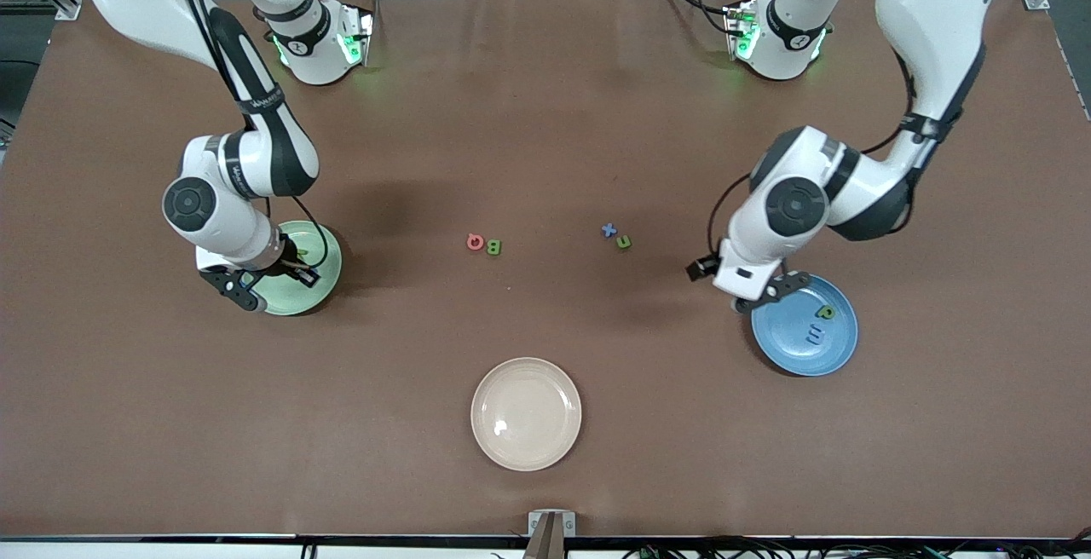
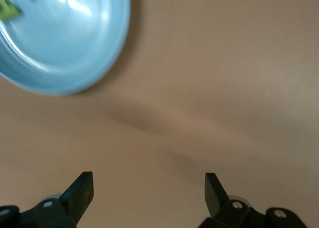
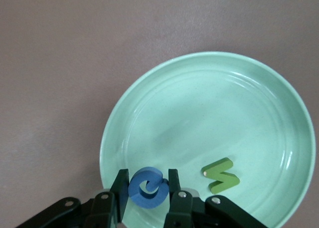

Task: Sort upper and lower case letters into plates
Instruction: 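Place the c on the green plate while the left gripper reaches green n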

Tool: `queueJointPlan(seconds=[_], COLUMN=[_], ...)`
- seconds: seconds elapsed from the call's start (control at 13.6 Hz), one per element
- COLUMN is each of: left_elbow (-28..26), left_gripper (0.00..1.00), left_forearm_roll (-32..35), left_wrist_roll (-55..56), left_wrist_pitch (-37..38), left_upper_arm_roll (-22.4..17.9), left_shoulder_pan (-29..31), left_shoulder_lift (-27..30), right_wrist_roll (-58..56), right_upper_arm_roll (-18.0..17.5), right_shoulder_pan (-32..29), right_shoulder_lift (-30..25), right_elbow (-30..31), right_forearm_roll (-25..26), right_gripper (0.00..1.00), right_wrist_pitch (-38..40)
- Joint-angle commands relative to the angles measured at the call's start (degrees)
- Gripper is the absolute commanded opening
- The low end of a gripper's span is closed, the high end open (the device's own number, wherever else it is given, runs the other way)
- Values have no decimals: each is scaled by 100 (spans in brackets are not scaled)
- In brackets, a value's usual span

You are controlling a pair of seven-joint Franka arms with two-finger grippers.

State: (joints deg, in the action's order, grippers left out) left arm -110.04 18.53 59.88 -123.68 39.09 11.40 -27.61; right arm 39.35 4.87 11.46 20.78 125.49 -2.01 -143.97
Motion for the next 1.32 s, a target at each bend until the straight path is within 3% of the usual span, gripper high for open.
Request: queueJointPlan(seconds=[0.0,0.15,0.22,0.29,0.37,0.74,0.96,1.25], left_elbow=[-202,-202,-211,-237,-280,-571,-571,-536], left_gripper=[95,89,85,83,81,75,71,67], left_forearm_roll=[28,89,116,229,413,793,941,1118], left_wrist_roll=[593,1041,1270,1411,1517,1860,1887,1905], left_wrist_pitch=[-278,-568,-717,-832,-911,-1552,-1668,-1685], left_upper_arm_roll=[222,222,213,204,204,204,204,195], left_shoulder_pan=[-172,-515,-638,-726,-762,-841,-868,-920], left_shoulder_lift=[37,-121,-235,-306,-376,-596,-789,-965], right_wrist_roll=[-86,-77,-77,-86,-86,80,843,2118], right_upper_arm_roll=[-127,-135,-135,-135,-135,-223,-311,-311], right_shoulder_pan=[-135,-126,-117,-109,-100,40,601,1498], right_shoulder_lift=[66,75,75,66,57,-232,-207,56], right_elbow=[273,318,318,310,301,-506,-657,-657], right_forearm_roll=[-36,-36,-36,-36,-28,-115,-405,-423], right_gripper=[4,12,30,74,100,100,100,100], right_wrist_pitch=[-437,-422,-395,-386,-386,1281,1214,372])
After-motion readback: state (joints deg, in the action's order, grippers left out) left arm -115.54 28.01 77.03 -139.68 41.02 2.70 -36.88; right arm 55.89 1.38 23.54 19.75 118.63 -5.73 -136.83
